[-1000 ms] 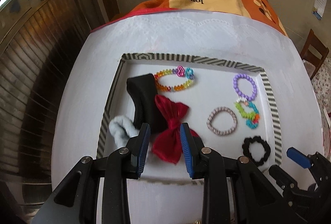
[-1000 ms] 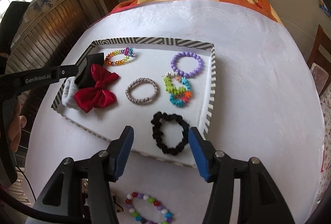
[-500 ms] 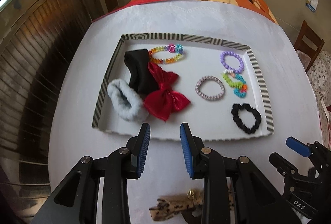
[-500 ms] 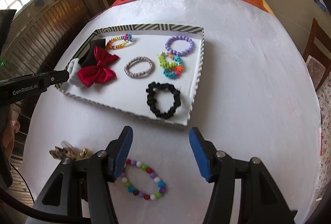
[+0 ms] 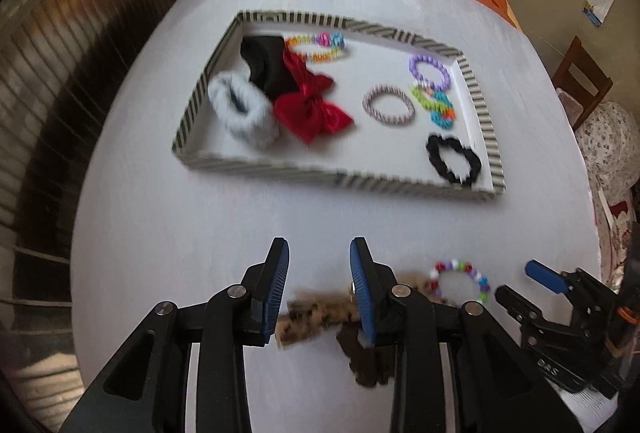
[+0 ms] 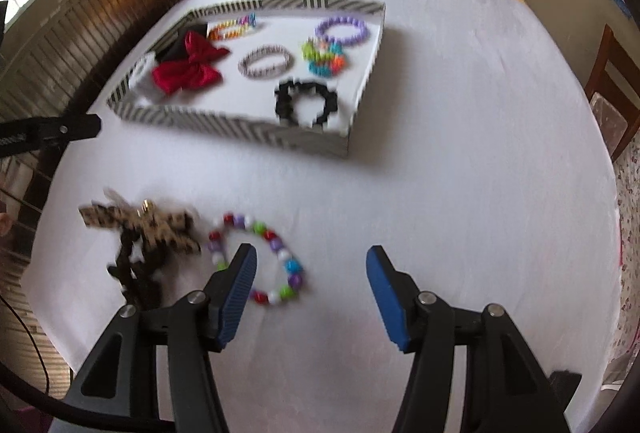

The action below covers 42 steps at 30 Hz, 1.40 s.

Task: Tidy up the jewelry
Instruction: 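Withdraw both tools from the tray over the leopard bow and bead bracelet, then grasp the leopard-print bow with the left tool while the right tool grasps the multicolour bead bracelet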

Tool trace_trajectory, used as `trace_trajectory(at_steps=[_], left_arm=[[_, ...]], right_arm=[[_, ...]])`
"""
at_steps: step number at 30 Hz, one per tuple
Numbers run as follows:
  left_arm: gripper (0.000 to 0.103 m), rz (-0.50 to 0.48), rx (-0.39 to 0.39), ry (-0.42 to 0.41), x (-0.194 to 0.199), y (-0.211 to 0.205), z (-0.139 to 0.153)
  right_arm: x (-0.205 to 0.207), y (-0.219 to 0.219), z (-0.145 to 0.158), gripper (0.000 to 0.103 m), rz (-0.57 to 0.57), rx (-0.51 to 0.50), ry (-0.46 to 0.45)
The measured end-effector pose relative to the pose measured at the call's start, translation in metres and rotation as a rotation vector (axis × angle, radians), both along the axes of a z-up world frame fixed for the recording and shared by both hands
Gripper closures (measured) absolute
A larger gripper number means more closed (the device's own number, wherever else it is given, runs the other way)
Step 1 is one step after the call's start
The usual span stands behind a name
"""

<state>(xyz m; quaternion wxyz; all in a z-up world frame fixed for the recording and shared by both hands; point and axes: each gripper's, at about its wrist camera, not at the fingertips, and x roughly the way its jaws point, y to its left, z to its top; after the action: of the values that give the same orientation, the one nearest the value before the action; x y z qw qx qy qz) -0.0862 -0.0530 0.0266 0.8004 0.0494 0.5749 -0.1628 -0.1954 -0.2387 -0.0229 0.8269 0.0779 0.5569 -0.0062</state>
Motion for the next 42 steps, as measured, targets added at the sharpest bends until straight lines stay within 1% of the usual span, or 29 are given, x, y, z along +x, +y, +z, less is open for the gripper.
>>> trace_trajectory(at_steps=[3, 8, 11, 13, 18, 24, 35, 42], left_arm=[[0.09, -0.004, -0.005, 0.023, -0.017, 0.006, -0.005], [0.089, -0.008, -0.017, 0.073, -0.046, 0.012, -0.019], [0.089, -0.002, -0.024, 0.104, -0.056, 0.014, -0.029], [0.088, 0.018, -0.023, 0.116, -0.059, 0.016, -0.037], [0.088, 0.073, -0.028, 0.117, -0.057, 0.019, -0.047], [0.088, 0.098, -0.038, 0.113, -0.053, 0.016, -0.054], [0.087, 0.086, -0.022, 0.14, -0.046, 0.003, -0.068], [0.086, 0.083, -0.005, 0.136, -0.043, -0.004, -0.073]], right_arm=[[-0.006, 0.001, -0.008, 0.043, 0.01, -0.002, 0.013], [-0.007, 0.003, -0.014, 0.043, 0.016, -0.004, 0.008], [-0.003, 0.005, -0.017, 0.043, 0.027, -0.012, 0.001], [0.0, 0.008, -0.02, 0.043, 0.038, -0.02, 0.003], [0.006, 0.015, -0.026, 0.043, 0.067, -0.054, -0.002], [0.012, 0.02, -0.031, 0.043, 0.089, -0.092, -0.006], [0.016, 0.022, -0.032, 0.043, 0.108, -0.122, -0.018], [0.018, 0.019, -0.032, 0.043, 0.109, -0.127, -0.033]])
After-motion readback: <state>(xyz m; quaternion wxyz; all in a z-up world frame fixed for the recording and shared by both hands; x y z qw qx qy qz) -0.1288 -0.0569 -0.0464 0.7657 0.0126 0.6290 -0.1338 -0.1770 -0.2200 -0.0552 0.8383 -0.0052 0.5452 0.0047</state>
